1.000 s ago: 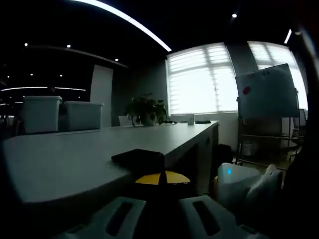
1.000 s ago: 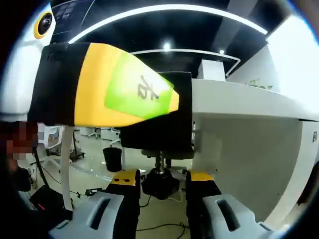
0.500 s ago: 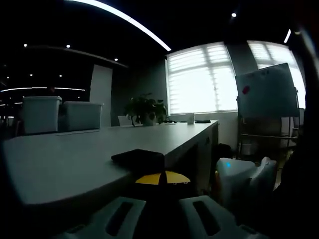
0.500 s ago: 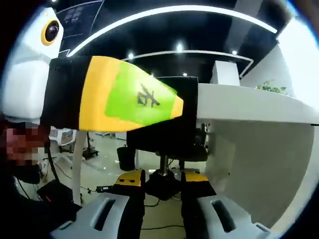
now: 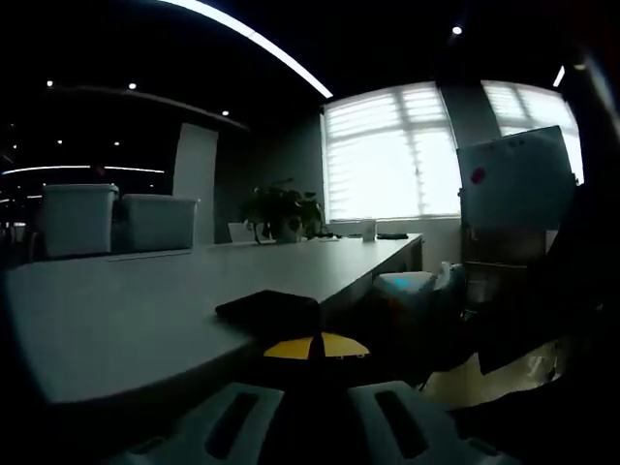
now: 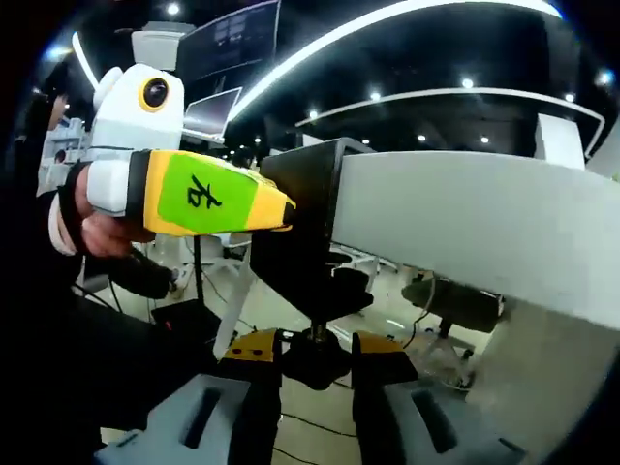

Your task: Clamp the fixed fixture on the desktop, loosen the retaining clip, secure it to the edge of the desk, and tighten the retaining clip.

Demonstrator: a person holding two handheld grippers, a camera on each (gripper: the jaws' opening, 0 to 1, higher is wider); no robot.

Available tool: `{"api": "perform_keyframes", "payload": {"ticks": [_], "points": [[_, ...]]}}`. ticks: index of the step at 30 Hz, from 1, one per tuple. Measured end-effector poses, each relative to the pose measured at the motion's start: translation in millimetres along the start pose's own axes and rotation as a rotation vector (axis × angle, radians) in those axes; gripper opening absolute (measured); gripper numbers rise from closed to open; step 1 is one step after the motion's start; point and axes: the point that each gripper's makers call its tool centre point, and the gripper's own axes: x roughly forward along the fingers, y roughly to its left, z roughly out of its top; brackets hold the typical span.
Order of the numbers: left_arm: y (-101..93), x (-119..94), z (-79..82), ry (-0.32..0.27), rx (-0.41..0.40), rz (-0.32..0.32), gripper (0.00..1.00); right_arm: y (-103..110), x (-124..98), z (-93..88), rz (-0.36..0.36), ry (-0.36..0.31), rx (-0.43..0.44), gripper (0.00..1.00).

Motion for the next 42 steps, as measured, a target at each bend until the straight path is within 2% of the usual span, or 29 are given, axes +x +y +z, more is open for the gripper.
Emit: {"api": "perform_keyframes", "payload": {"ticks": [2,7,11,13,15,18,19,21,22,26,30,32,35,38,42], "points": [[0.4,0.2,-0.3,0.005,0.008,0.003,0.01,1.1,0.9,0.8,0.021,0.005,-0.034,0.25],[-0.9,0.0,-0.1,0.006,0.003,0.005,0.01,2.8,0.2,0.7,0.046,-0.002,-0.035,0.26],[-0.8,0.7,0.0,0.006,-0.002,0.008,0.01,2.4,-0.2,0.2,0.006,0.025,-0.017,0.26],[-1.2,1.2,1.2,0.001,-0.005,0.01,0.01,-2.1,-2.4,0.4,-0.071,0.015,-0.021,0.29],[-1.2,1.8,2.7,-0.006,-0.002,0.012,0.01,-6.5,-6.3,-2.6,-0.15,0.002,0.053,0.32],[-1.1,1.5,3.1,-0.009,0.001,0.012,0.01,-13.3,-15.1,-2.5,-0.294,-0.05,0.106,0.43],[-1.1,1.5,3.2,-0.009,0.003,0.012,0.01,-16.9,-20.0,-2.5,-0.382,-0.078,0.15,0.46],[-0.1,1.4,2.7,-0.01,0.0,0.013,0.01,-15.3,-22.6,-5.7,-0.469,-0.076,0.14,0.5],[-0.2,1.3,2.7,-0.011,0.001,0.015,0.01,-11.9,-22.1,-9.5,-0.501,-0.051,0.128,0.5],[-1.1,0.7,2.8,-0.014,0.0,0.019,0.01,-2.3,-18.1,-12.7,-0.597,-0.02,0.095,0.48],[-2.5,-0.3,3.2,-0.018,-0.011,0.019,0.01,-15.0,-24.3,-6.0,-0.751,-0.062,0.139,0.47],[-3.4,-0.2,3.4,-0.019,-0.013,0.018,0.01,-20.3,-24.7,-8.5,-0.799,-0.044,0.13,0.43],[-4.0,-0.2,3.6,-0.021,-0.014,0.02,0.01,-21.8,-24.2,-3.9,-0.831,-0.065,0.129,0.4],[-5.1,-0.2,3.6,-0.019,-0.007,0.023,0.01,-21.5,-22.4,-4.1,-0.834,-0.057,0.122,0.39],[-5.3,-0.3,3.9,-0.021,-0.006,0.021,0.01,-18.3,-21.9,-5.5,-0.83,-0.058,0.122,0.29]]}}
